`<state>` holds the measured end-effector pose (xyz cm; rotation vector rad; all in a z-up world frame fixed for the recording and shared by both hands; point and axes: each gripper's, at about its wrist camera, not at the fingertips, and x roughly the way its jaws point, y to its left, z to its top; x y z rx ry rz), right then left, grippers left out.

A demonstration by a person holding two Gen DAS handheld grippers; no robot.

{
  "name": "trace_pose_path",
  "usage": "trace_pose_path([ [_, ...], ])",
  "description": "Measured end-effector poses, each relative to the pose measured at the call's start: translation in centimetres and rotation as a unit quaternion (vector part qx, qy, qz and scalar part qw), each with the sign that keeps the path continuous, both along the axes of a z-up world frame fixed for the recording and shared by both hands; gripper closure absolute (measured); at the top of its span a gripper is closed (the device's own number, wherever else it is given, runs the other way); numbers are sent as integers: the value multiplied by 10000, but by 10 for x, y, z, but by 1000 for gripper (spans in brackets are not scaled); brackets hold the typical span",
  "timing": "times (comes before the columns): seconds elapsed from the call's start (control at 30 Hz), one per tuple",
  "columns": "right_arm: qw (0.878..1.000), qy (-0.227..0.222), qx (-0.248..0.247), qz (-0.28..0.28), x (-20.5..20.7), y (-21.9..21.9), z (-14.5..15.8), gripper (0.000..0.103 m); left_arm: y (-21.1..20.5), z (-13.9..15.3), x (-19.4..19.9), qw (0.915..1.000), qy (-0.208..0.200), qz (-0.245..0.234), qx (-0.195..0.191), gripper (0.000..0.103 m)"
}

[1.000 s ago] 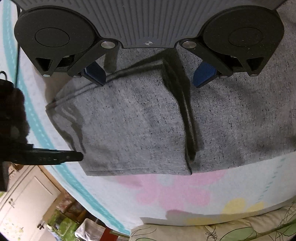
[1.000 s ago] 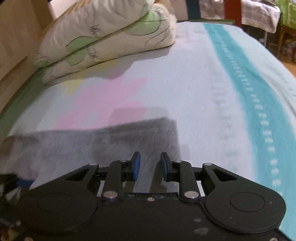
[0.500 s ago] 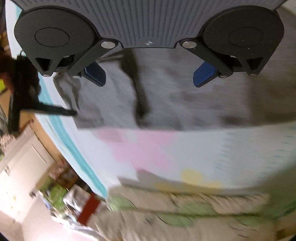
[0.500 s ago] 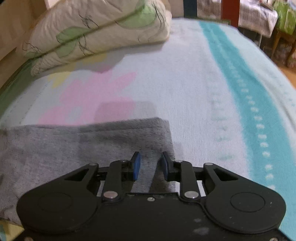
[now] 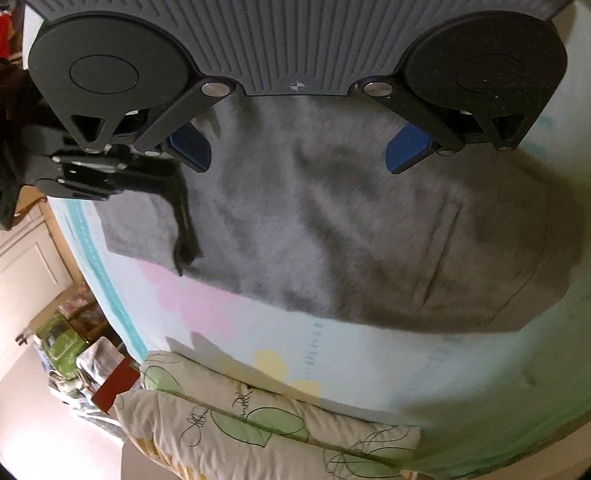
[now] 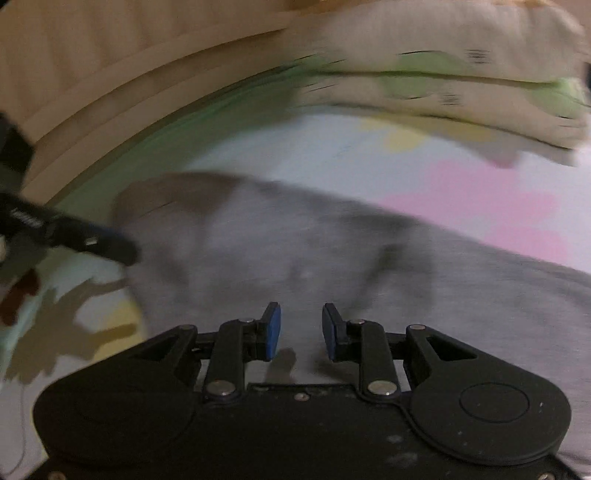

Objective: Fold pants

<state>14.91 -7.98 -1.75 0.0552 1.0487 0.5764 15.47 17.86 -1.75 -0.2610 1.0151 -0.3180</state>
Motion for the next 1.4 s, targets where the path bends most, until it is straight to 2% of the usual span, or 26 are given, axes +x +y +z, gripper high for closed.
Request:
trace_pose_path([
  [0.2, 9988, 180, 50, 447, -6, 51, -11, 77, 17, -16, -8, 9993, 139, 235, -238, 1],
  [0.37, 9946, 609, -389, 750, -17, 66, -40, 76, 32, -36, -9, 9975, 317, 496, -386, 1],
  [0.43, 9944, 341, -454, 896, -28, 68, -40, 73, 38, -44, -7, 9959, 390, 641, -513, 1],
  [0.53, 9920, 255, -587, 1085, -30, 75, -38, 73, 48, -56, -4, 9915, 434, 978, -746, 1],
  [0.63, 9931, 354, -498, 1006, -29, 69, -36, 72, 58, -58, -1, 9872, 268, 1211, -999, 1],
  [0.77, 9928, 327, -490, 1042, -29, 68, -38, 72, 64, -60, 12, 9865, 217, 1250, -1032, 1],
  [0.9, 9932, 363, -439, 1020, -26, 68, -42, 72, 69, -60, 24, 9829, 376, 1369, -1169, 1],
  [1.0, 9934, 370, -383, 1011, -27, 66, -41, 72, 71, -60, 25, 9800, 329, 1523, -1235, 1],
  [1.4, 9941, 388, -212, 992, -28, 62, -43, 72, 77, -61, 50, 9770, -5, 1722, -1259, 1],
])
